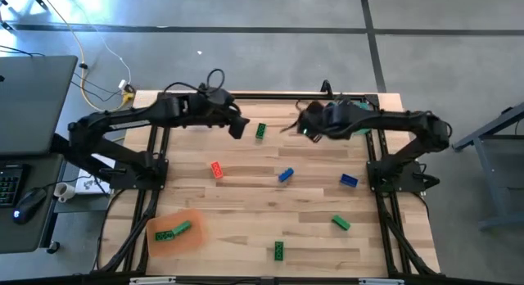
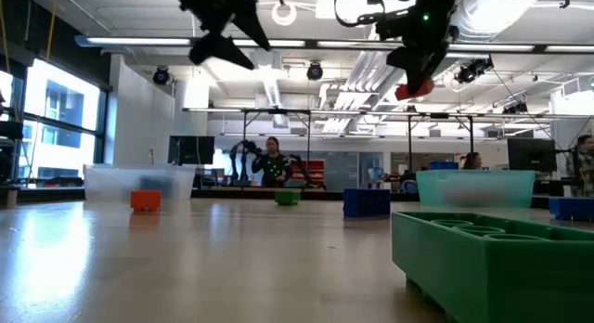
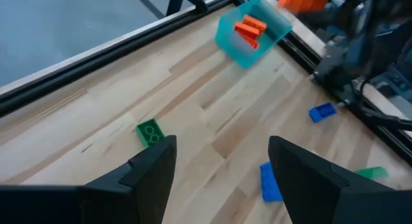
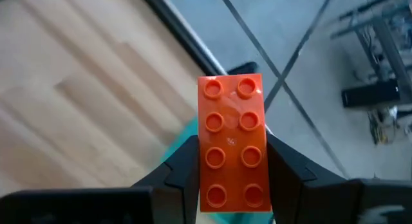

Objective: Sort & place blocks by color
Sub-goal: Put the orange game piece into the light blue bin

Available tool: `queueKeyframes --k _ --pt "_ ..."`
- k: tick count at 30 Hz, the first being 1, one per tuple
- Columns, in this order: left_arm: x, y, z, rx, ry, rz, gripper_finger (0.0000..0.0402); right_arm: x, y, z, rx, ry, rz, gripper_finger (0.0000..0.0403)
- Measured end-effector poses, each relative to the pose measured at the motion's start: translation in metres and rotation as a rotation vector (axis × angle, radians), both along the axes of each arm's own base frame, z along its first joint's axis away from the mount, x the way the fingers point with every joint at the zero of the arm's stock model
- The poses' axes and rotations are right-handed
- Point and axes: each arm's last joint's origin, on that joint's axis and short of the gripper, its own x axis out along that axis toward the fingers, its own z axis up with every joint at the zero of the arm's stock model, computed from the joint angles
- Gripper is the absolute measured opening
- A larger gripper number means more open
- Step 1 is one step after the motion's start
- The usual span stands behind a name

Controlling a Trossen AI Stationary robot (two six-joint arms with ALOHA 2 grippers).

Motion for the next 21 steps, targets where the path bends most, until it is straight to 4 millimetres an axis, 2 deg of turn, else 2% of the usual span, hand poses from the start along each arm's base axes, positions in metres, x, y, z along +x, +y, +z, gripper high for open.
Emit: queueKeyframes --k 6,11,15,21 --pt "0.023 0.016 -0.022 -0.012 0.013 0.015 0.0235 -0.027 -0.028 0.017 0.041 -0.024 -0.079 0.0110" --pt "0.032 0.029 -0.037 -0.061 0.007 0.059 0.0235 -0.043 -0.049 0.022 0.120 -0.044 -0.121 0.0110" --pt "0.035 0.039 -0.042 -0.093 -0.028 0.067 0.0235 -0.052 -0.064 0.021 0.172 -0.024 -0.136 0.0110" --pt "0.035 0.049 -0.038 -0.083 -0.096 0.075 0.0235 -0.066 -0.086 0.019 0.258 -0.049 -0.196 0.0110"
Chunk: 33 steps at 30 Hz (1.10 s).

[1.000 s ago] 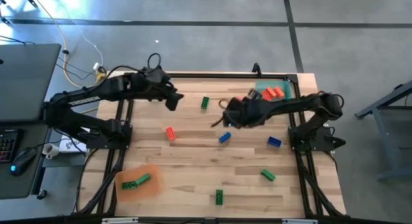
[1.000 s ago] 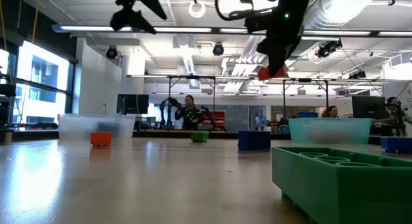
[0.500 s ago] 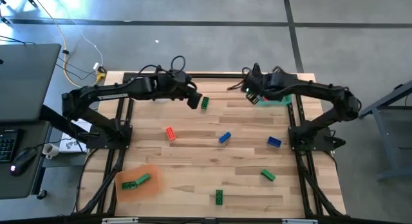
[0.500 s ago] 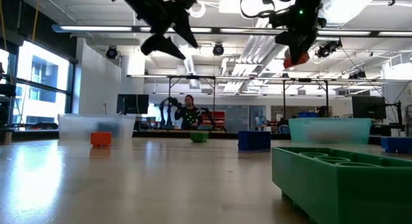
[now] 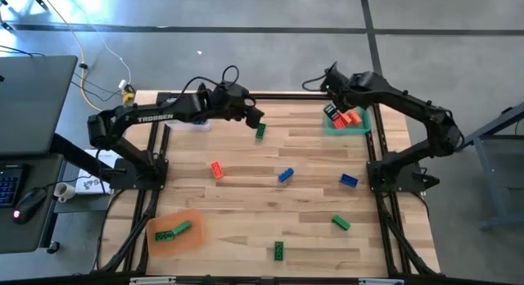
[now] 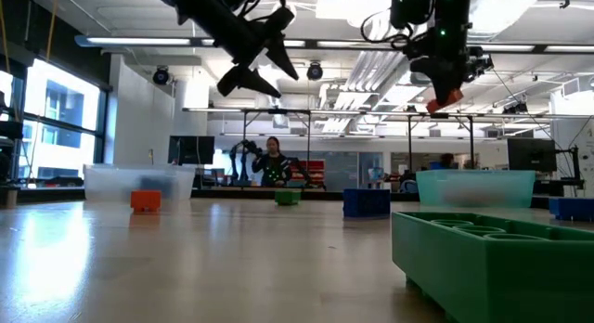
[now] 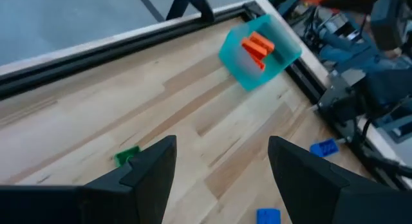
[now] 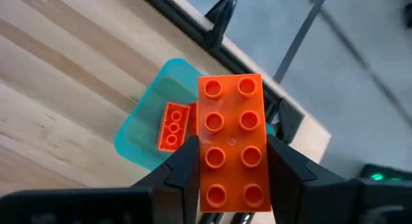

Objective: Sort & place blocks by color
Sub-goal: Put the orange game piece into the light blue bin

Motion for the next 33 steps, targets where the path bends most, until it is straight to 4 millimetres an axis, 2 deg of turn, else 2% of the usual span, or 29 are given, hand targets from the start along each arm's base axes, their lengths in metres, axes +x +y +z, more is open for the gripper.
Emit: queueKeyframes --k 7,12,21,23,27,33 --pt "-0.005 0.015 0.005 0.048 -0.046 0.034 0.0235 -0.018 -0.024 -0.004 0.100 -0.054 -0.086 0.0110" --pt "-0.014 0.031 0.009 0.072 -0.057 0.055 0.0235 -0.024 -0.037 -0.010 0.169 -0.088 -0.132 0.0110" --pt "-0.025 0.062 0.057 0.127 -0.041 0.124 0.0232 -0.018 -0.061 -0.039 0.310 -0.063 -0.161 0.0110" --pt "-0.023 0.065 0.060 0.129 -0.018 0.118 0.0230 -0.016 -0.065 -0.046 0.347 -0.060 -0.168 0.0110" --pt "-0.019 0.072 0.048 0.101 0.049 0.116 0.0229 -0.011 -0.071 -0.063 0.411 0.014 -0.165 0.0110" --pt "-0.003 0.080 0.008 -0.053 0.138 0.102 0.0229 -0.003 -0.080 -0.086 0.472 0.080 -0.145 0.0110"
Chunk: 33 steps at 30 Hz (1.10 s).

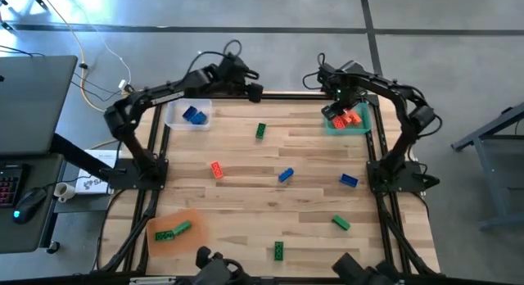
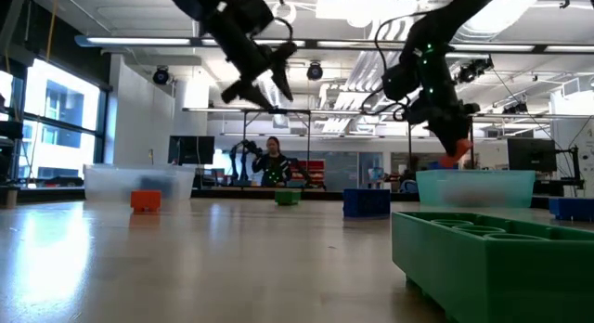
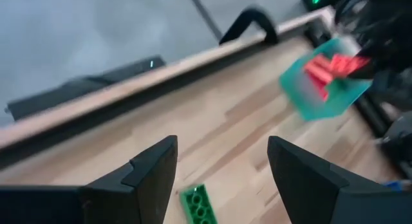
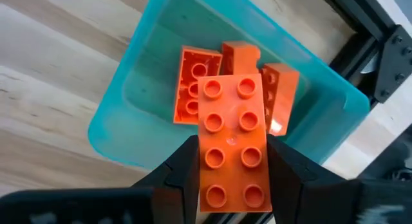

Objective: Sort & place blocks by color
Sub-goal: Put the orange game piece into the light blue bin, then put the green game piece into the orange bin

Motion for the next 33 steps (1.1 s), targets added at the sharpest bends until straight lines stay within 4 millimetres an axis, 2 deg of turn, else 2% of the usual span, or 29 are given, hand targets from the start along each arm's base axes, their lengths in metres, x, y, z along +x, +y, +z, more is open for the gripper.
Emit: queueKeyframes --k 8,11,13,17,20,29,33 --pt "0.027 0.004 -0.055 -0.144 0.082 -0.017 0.0229 0.007 -0.007 -0.018 0.060 -0.005 0.032 0.0110" --pt "0.035 0.001 -0.068 -0.195 0.086 -0.029 0.0229 0.008 -0.007 -0.019 0.058 -0.007 0.041 0.0110" --pt "0.040 -0.003 -0.074 -0.214 0.097 -0.031 0.0229 0.009 -0.007 -0.019 0.056 -0.009 0.041 0.0127" --pt "0.048 -0.010 -0.083 -0.220 0.122 -0.020 0.0229 0.009 -0.008 -0.019 0.046 -0.005 0.042 0.0191" --pt "0.052 -0.014 -0.090 -0.223 0.152 -0.006 0.0229 0.009 -0.008 -0.019 0.042 -0.003 0.043 0.0221" --pt "0.051 -0.024 -0.098 -0.230 0.252 0.048 0.0229 0.008 -0.008 -0.019 0.037 0.002 0.033 0.0234" --pt "0.053 -0.025 -0.099 -0.229 0.244 0.060 0.0229 0.009 -0.008 -0.019 0.034 0.002 0.018 0.0235"
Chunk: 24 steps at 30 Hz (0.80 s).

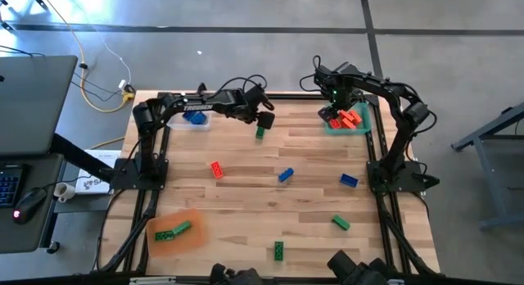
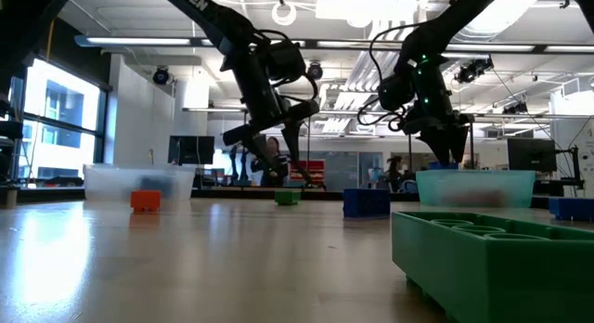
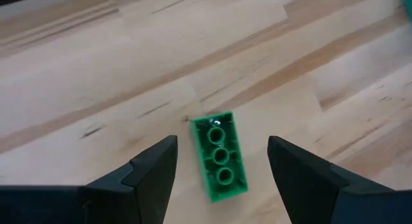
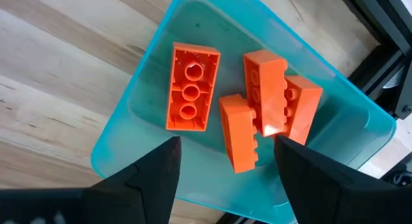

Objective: Sort & place blocks by color
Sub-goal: Put the green game piece into the orange bin

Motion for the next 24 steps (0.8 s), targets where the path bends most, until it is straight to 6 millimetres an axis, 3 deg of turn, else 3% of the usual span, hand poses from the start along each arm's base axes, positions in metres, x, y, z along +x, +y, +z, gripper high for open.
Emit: queueKeyframes --k 9,24 --pt "0.013 -0.007 -0.030 -0.053 0.039 -0.013 0.0229 0.000 0.000 0.000 0.004 -0.007 -0.009 0.0236" --pt "0.014 -0.006 -0.031 -0.014 0.056 -0.013 0.0229 0.001 0.000 0.000 0.010 -0.015 -0.013 0.0236"
